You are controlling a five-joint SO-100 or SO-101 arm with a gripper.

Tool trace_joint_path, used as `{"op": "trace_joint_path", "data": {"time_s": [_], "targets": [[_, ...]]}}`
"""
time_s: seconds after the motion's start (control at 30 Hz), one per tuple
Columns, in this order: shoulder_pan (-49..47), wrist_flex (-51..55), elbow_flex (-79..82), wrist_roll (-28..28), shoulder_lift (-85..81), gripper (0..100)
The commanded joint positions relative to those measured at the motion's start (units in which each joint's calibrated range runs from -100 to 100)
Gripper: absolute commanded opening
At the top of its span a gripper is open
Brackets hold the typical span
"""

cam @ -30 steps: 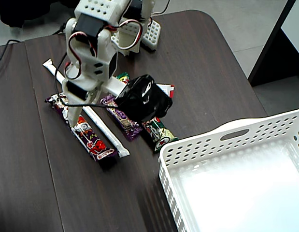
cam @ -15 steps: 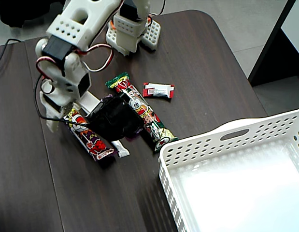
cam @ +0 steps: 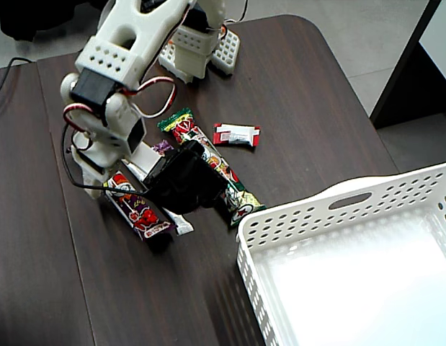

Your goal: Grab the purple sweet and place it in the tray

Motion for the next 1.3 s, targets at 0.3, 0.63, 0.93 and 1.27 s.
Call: {"op": "trace_joint_path", "data": {"time_s": [0.3, 0.63, 0.93, 1.27], "targets": [[-1.9, 0.0, -4.6, -0.2, 2.9, 27], [-1.8, -3.0, -3.8, -0.2, 3.2, 27], [-1.9, -5.4, -3.7, -0.2, 3.2, 14], [-2.4, -5.6, -4.4, -0.2, 5.7, 13]]}}
